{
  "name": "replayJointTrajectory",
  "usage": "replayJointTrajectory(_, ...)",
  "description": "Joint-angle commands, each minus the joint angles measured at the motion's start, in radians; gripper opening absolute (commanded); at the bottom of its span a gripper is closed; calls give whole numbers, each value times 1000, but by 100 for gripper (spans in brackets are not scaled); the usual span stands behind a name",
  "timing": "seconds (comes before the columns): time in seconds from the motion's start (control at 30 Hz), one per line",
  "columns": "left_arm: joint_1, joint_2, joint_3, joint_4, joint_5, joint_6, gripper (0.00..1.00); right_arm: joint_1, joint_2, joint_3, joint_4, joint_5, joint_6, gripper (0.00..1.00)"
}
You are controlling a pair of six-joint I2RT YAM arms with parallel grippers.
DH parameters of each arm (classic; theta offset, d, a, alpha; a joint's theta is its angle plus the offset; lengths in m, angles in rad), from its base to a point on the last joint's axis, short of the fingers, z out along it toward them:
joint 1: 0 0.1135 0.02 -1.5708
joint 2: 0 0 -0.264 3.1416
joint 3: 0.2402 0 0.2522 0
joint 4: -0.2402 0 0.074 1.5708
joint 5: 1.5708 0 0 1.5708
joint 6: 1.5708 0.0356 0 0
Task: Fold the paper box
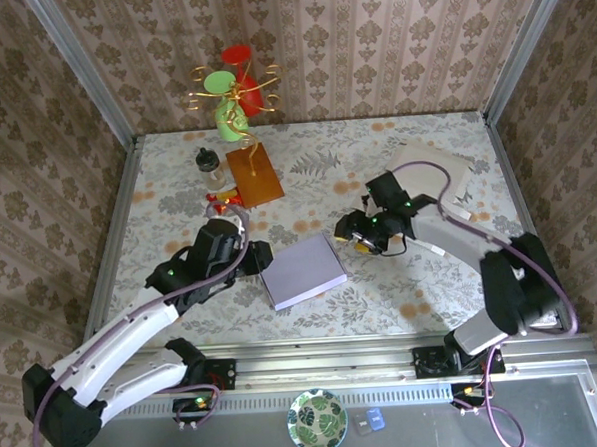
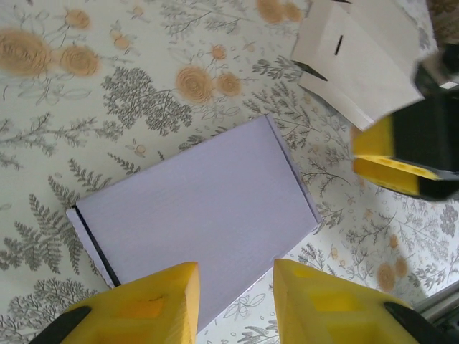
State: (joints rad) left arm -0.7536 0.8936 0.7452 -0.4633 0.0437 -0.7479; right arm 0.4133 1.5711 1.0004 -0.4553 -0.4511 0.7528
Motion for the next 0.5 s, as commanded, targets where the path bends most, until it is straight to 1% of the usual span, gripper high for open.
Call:
replayJointTrajectory(0.0,-11,-26,-36,35,-50,68,33,6,88,65,-150,-59,-272,65)
replayJointTrajectory(0.1,-17,-29,-37,26,-59,54,33,16,153,108,-167,-71,-291,64)
replayJointTrajectory(0.23,-23,-44,-38,16,-69,39,33,53,213,127,-153,-79,-268,60)
replayJointTrajectory(0.37,-27,-60,-31,5,-77,21,33,106,241,116,-88,-94,-175,51)
replayJointTrajectory(0.4,-29,-62,-27,-1,-80,18,33,118,246,110,-35,-96,-137,49)
replayJointTrajectory(0.47,-30,-65,-19,-11,-81,12,33,142,251,98,35,-89,-60,46)
